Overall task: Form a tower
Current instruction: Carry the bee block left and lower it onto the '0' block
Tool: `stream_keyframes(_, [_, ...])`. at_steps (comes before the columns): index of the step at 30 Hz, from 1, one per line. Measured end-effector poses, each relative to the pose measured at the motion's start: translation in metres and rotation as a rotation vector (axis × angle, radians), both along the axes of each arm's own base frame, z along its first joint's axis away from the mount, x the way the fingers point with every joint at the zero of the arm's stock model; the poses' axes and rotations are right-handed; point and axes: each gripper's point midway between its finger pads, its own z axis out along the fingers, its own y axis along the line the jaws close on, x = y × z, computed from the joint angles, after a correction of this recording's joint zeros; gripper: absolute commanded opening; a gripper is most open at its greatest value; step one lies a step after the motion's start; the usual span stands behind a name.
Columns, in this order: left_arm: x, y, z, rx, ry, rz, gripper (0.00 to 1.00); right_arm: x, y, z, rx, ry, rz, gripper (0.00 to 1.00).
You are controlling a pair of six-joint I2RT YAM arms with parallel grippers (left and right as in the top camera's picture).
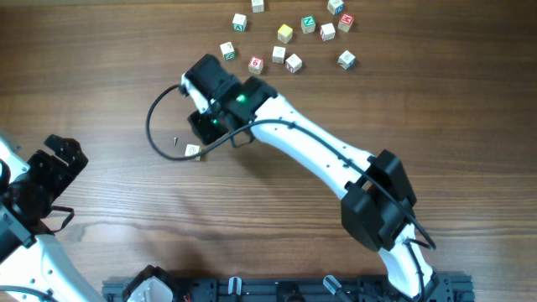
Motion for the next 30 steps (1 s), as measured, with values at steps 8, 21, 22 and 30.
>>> stream_keyframes(8, [0.004, 0.003, 0.004, 0.002, -0.026, 0.016, 1.00, -0.024, 0.027, -0.045, 0.012, -0.138, 0.223, 0.13])
stream_keyframes(21, [0.004, 0.004, -0.001, -0.074, -0.025, 0.082, 1.00, -0.016, 0.038, -0.064, -0.011, -0.333, 0.464, 0.13])
stream_keyframes(22, [0.004, 0.004, -0.001, -0.074, -0.025, 0.082, 1.00, -0.017, 0.037, -0.065, -0.019, -0.342, 0.487, 0.13])
stream_keyframes(30, [0.004, 0.004, -0.001, -0.074, -0.024, 0.082, 1.00, -0.020, 0.044, -0.060, 0.010, -0.394, 0.579, 0.10])
